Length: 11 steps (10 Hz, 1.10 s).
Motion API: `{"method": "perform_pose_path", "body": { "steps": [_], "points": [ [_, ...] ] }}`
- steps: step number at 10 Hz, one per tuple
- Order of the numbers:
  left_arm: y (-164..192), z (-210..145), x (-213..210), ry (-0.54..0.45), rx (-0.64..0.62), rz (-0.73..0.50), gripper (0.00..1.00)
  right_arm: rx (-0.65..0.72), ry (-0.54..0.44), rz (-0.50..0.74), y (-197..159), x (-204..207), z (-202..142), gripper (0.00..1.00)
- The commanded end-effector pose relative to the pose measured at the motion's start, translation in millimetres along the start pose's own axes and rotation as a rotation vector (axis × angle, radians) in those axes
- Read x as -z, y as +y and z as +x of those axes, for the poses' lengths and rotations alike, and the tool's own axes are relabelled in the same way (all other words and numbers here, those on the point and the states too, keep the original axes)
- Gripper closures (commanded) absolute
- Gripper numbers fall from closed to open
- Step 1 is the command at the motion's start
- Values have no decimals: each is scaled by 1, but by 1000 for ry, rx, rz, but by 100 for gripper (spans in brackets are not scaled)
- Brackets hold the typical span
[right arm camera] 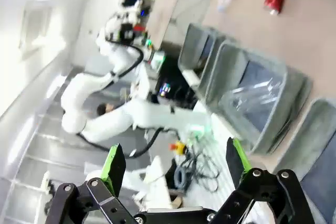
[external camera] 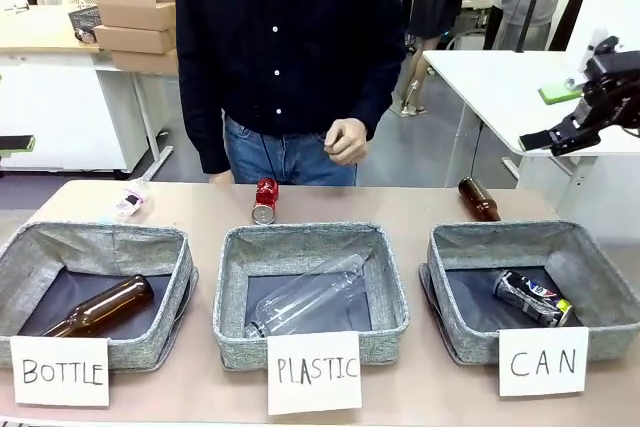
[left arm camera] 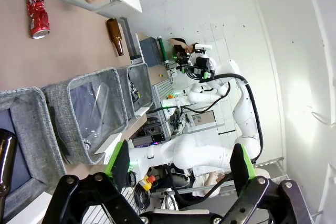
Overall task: Sort the can waste into the basket.
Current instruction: Pick up the can waste from the table and place it in the right Fabric basket.
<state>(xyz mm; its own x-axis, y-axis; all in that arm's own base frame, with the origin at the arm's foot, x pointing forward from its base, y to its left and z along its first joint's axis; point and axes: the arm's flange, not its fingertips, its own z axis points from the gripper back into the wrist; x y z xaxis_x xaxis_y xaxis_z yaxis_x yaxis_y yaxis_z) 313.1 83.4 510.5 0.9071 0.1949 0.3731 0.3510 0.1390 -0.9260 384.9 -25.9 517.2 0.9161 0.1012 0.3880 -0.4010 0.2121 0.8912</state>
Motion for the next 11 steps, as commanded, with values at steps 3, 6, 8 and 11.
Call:
{"method": "perform_pose_path", "body": {
  "steps": [3, 6, 8, 11],
  "points": [
    [-2, 0, 1, -6, 20, -23, 0, 17, 59, -1, 11, 2, -5, 0],
    [-2, 0, 1, -6, 20, -23, 0, 17, 59, -1, 11, 2, -5, 0],
    [-2, 0, 1, -6, 20, -23, 0, 17, 59, -1, 11, 2, -5, 0],
    [-2, 0, 1, -6, 20, -23, 0, 17, 59, -1, 11, 2, -5, 0]
  ]
}}
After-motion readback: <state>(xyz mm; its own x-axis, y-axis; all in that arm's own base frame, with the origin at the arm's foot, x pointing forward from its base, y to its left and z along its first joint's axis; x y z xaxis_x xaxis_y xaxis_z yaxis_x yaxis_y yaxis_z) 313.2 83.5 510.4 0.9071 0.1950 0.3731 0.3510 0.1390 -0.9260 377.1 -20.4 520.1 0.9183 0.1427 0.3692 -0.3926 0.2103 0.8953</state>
